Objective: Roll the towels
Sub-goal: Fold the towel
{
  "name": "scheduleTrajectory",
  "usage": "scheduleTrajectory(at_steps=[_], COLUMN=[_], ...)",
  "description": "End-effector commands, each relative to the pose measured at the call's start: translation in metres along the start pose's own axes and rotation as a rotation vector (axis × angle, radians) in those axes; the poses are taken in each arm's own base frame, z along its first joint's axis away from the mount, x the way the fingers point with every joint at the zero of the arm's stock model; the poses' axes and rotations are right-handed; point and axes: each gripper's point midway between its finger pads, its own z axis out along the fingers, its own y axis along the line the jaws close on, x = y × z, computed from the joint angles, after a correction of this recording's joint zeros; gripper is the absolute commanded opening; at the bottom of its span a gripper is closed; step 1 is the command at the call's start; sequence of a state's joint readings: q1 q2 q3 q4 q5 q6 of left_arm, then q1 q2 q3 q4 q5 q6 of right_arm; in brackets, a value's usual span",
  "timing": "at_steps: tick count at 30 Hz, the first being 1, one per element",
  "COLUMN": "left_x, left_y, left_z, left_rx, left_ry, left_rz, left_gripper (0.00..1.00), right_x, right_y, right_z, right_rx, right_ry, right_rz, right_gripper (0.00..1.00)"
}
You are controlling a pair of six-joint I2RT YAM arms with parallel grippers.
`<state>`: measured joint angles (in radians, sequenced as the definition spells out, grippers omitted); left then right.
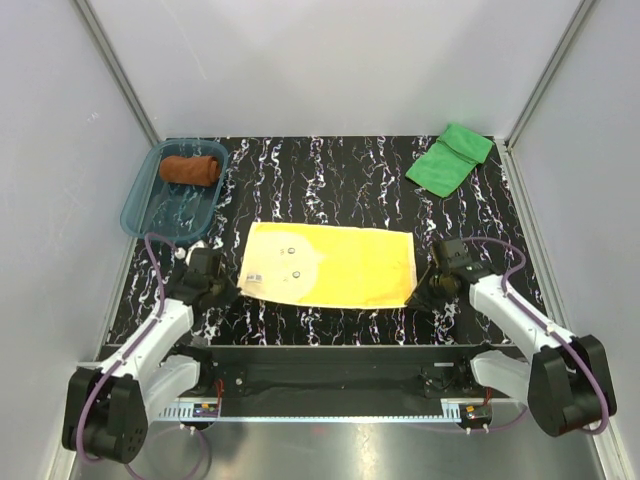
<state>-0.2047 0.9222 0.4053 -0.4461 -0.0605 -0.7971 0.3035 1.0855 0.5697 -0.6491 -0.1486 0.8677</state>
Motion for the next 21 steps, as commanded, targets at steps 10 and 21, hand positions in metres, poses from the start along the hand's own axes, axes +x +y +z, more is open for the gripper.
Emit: scheduleTrajectory(at_steps=[10,21], left_x=[-0.070,-0.112], left_y=[-0.068,-0.106], left_z=[-0.026,0.005], left_rx=[0.087,0.101], left_ry=[-0.077,-0.062], left_rz=[0.036,0.031], left_gripper=[0.00,0.00], right_x=[-0.064,-0.114], right_y=[0.054,0.092], right_z=[-0.011,0.007], right_rx=[0.044,0.065], right_ry=[-0.100,-0.133], right_rz=[-0.143,-0.165], right_gripper=[0.05,0.03])
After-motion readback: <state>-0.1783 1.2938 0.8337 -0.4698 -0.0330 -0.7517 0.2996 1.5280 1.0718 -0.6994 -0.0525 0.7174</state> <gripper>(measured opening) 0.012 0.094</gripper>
